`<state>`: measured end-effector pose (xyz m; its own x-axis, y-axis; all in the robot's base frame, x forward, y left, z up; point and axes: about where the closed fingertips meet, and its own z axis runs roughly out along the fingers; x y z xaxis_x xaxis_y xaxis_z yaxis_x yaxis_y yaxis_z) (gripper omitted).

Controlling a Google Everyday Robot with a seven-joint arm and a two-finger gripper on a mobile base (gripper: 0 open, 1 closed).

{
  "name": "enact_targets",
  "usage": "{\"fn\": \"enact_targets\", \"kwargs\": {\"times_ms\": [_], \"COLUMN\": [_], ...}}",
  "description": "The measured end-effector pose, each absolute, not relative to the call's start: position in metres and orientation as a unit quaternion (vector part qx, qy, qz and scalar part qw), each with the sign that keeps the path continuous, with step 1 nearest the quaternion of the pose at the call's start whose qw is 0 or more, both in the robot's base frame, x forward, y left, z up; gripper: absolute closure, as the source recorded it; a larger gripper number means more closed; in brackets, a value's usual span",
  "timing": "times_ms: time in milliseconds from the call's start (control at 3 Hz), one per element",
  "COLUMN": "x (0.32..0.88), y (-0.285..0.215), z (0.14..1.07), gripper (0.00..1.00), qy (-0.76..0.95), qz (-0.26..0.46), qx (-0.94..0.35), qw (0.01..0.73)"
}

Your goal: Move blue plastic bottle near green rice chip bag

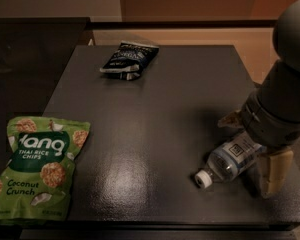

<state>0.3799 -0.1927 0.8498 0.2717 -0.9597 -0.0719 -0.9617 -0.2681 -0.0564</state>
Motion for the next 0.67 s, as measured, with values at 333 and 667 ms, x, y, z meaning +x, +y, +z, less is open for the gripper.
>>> {"fn": "enact_targets", "kwargs": {"times_ms": [333,667], "x": [0.3788,0.3782], "y": [-0.1901,-0.1883], "z": [0.8415,0.838], "gripper": [0.38,0.61], "qy": [0.596,0.591], "qz": [0.021,0.025], "qx": [-0.802,-0.805], "qw": [0.039,0.037]}}
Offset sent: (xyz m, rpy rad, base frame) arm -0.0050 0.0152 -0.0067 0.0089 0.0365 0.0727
